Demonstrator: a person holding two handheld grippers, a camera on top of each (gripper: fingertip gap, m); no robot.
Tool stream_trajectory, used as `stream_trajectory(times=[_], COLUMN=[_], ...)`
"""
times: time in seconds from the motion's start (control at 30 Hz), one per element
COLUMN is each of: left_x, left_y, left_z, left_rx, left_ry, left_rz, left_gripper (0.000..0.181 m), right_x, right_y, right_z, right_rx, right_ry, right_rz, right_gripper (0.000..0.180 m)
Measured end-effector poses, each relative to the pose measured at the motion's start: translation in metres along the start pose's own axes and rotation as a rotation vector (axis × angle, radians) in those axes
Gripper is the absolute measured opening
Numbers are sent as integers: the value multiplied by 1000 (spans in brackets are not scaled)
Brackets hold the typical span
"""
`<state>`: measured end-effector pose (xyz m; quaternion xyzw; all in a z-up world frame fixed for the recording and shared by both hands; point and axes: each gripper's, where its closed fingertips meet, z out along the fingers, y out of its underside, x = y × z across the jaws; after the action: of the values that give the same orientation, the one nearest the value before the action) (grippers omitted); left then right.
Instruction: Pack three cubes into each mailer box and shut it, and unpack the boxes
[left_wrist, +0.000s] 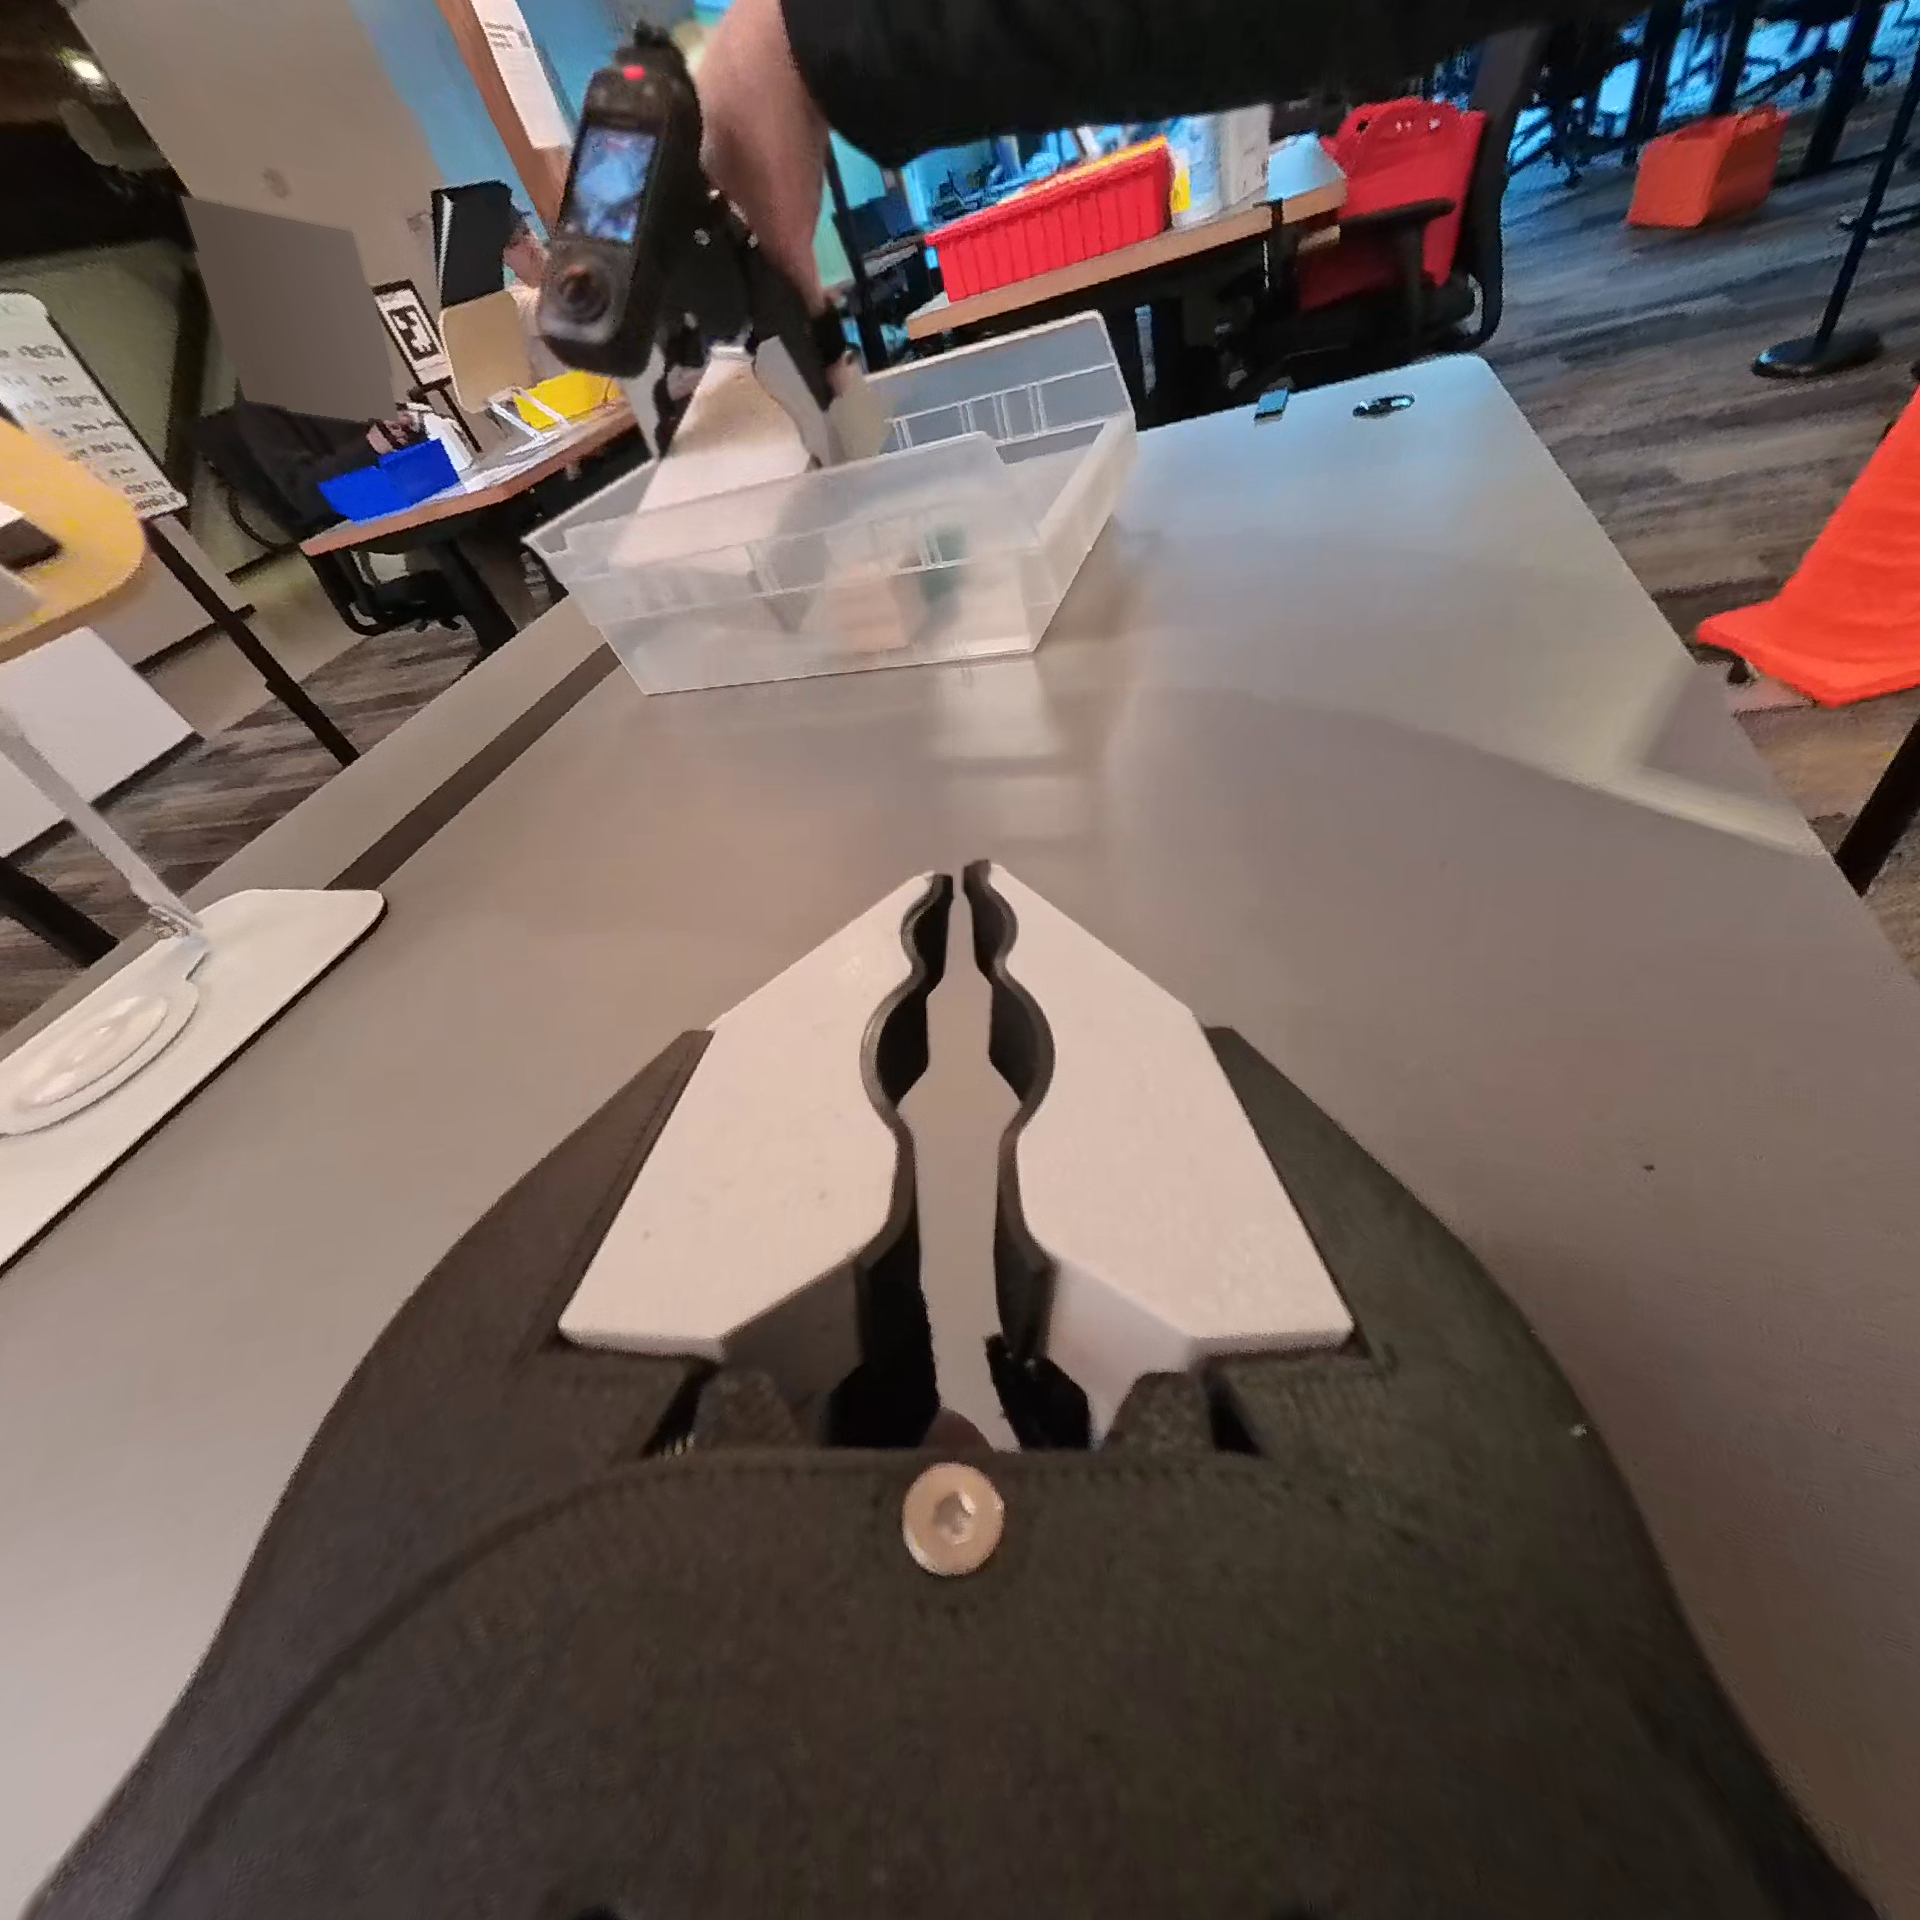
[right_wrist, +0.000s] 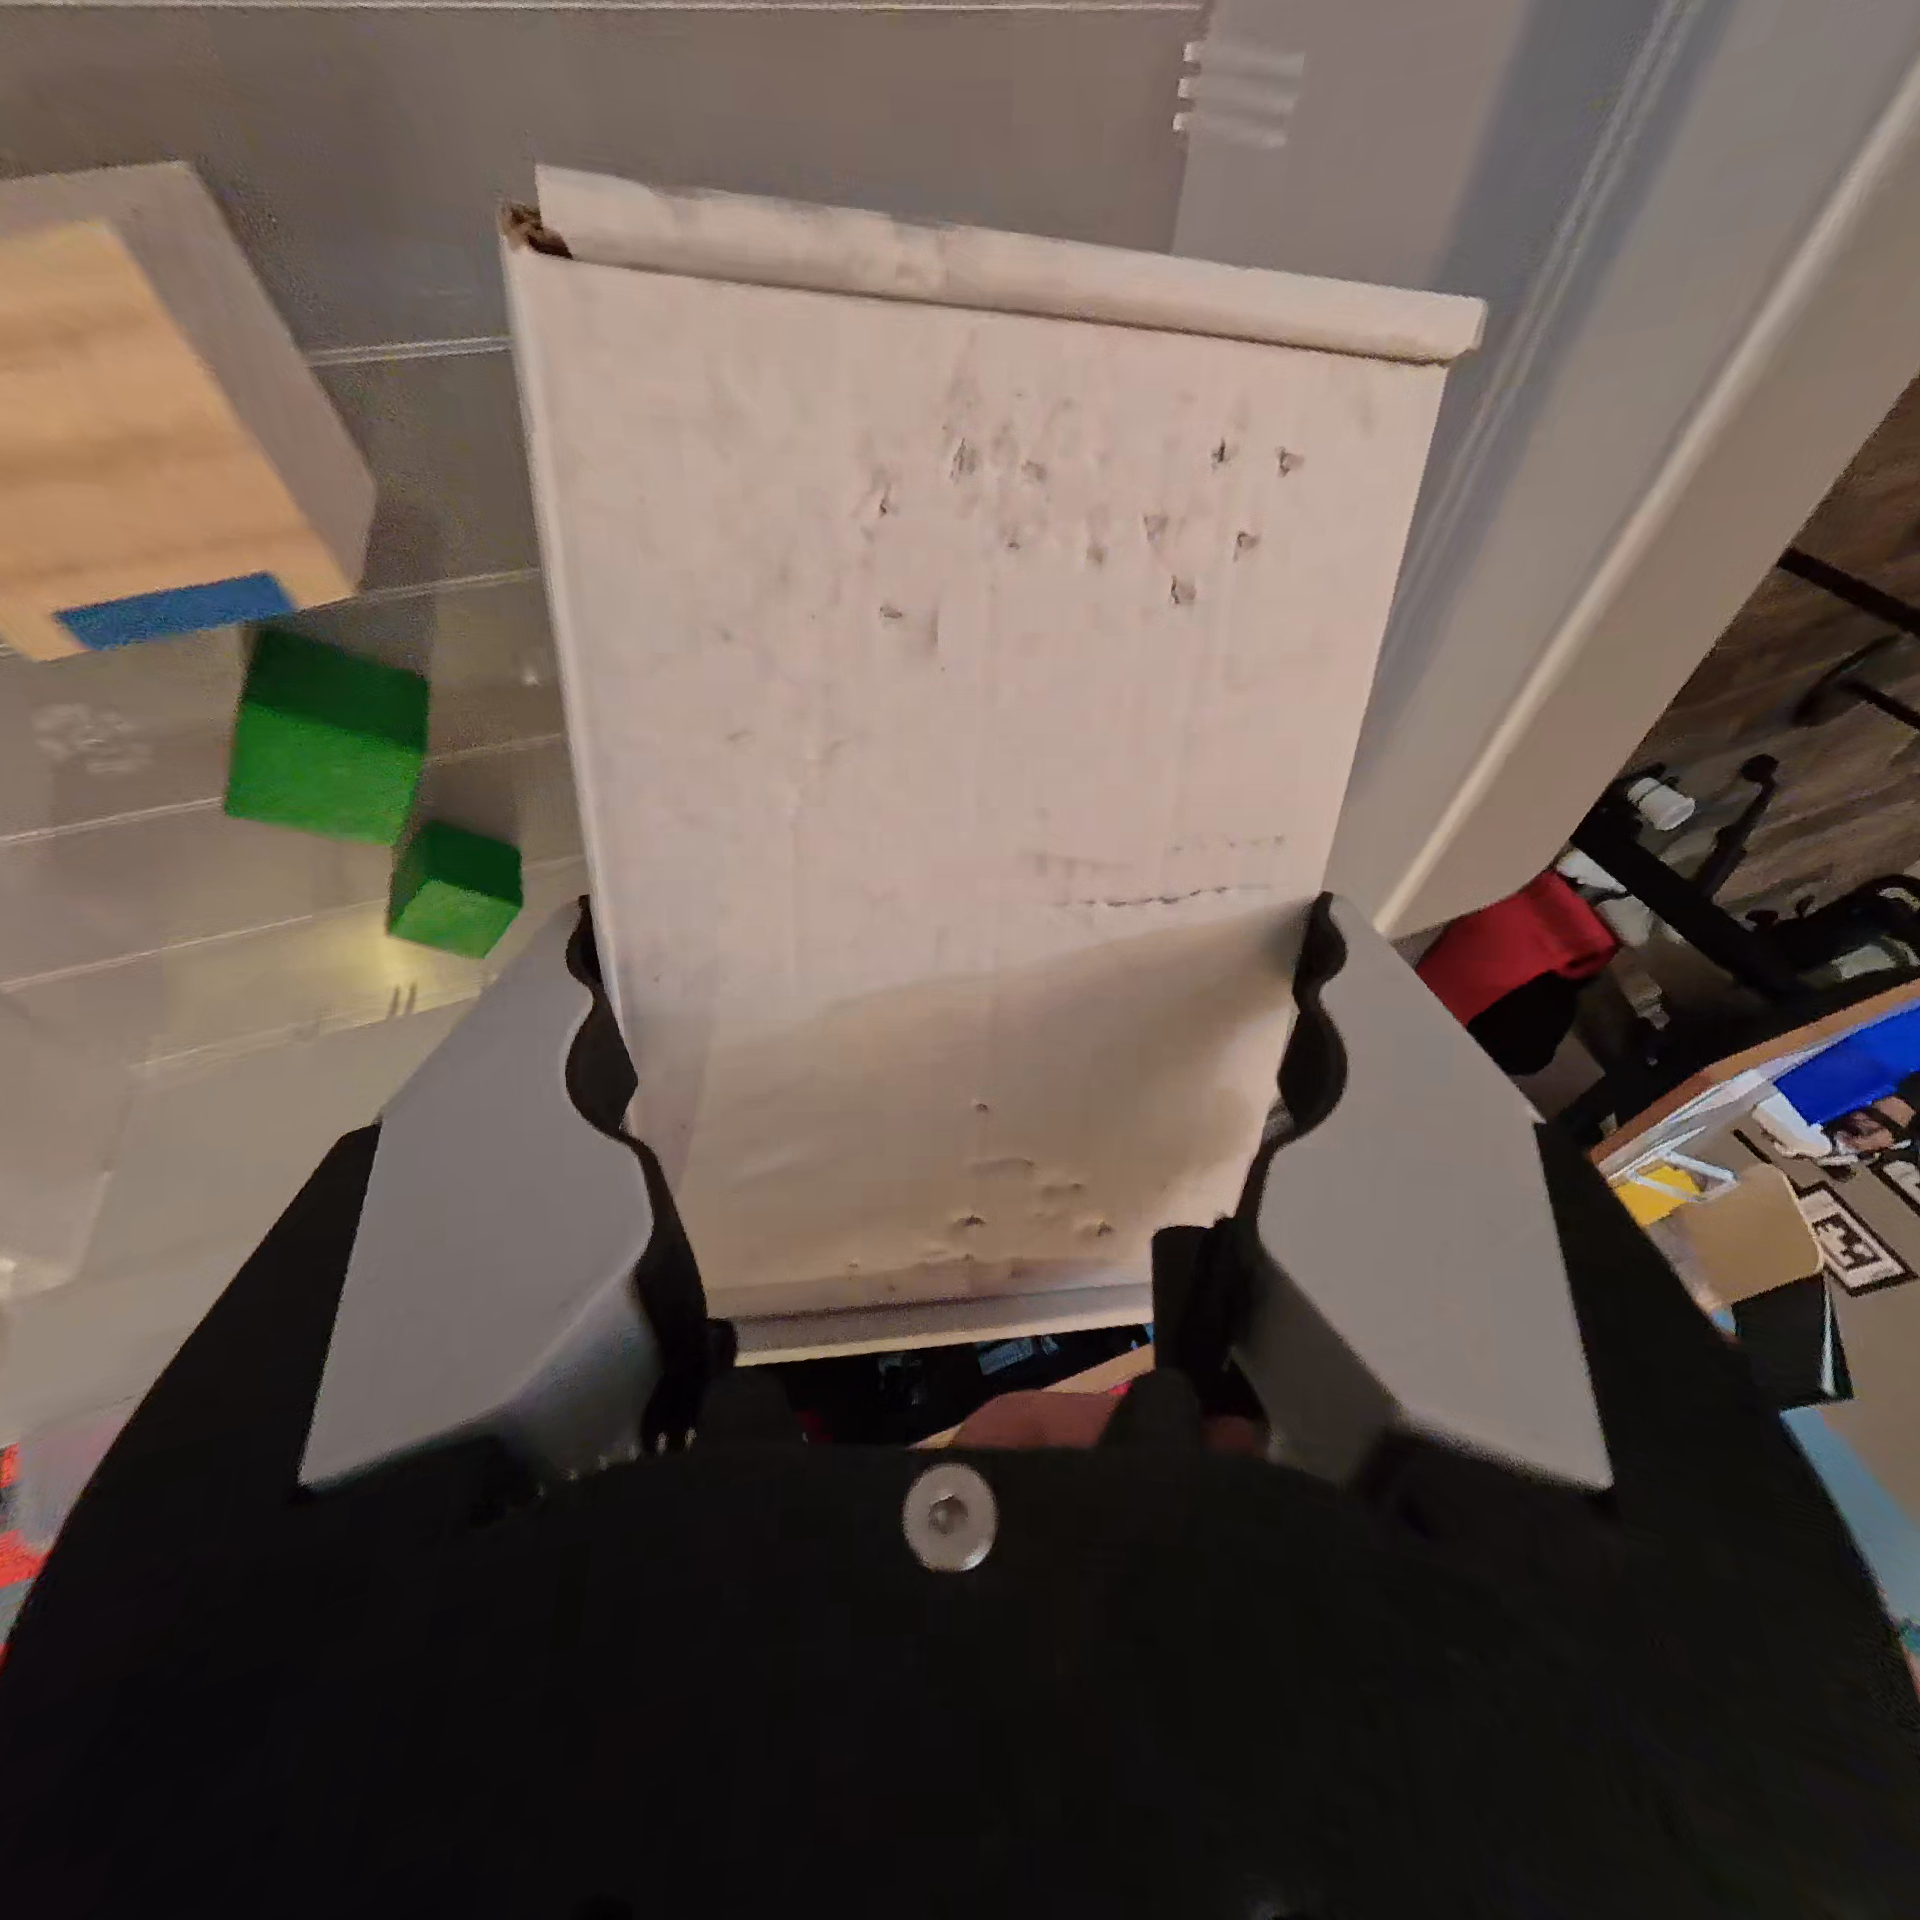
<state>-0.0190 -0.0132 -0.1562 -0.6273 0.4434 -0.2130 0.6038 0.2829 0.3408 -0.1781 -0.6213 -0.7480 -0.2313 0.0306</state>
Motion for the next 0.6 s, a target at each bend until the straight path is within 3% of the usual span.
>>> stream_trajectory(times=[0.23,0.33,0.47,0.6], left_x=[5,6,6,9], left_y=[2,3,4,1], left_z=[2,3,4,4], left_rx=[-17,-19,-32,-35], left_ry=[17,25,10,5], left_rz=[25,30,52,85], left_gripper=[4,9,32,52], right_x=[-5,-2,13,10], right_y=[-10,-1,7,-16], right_z=[28,24,-13,-85], right_rx=[-32,-83,-52,78], right_ry=[-49,-36,81,265], right_rz=[-76,-48,61,126], right_gripper=[122,131,141,140])
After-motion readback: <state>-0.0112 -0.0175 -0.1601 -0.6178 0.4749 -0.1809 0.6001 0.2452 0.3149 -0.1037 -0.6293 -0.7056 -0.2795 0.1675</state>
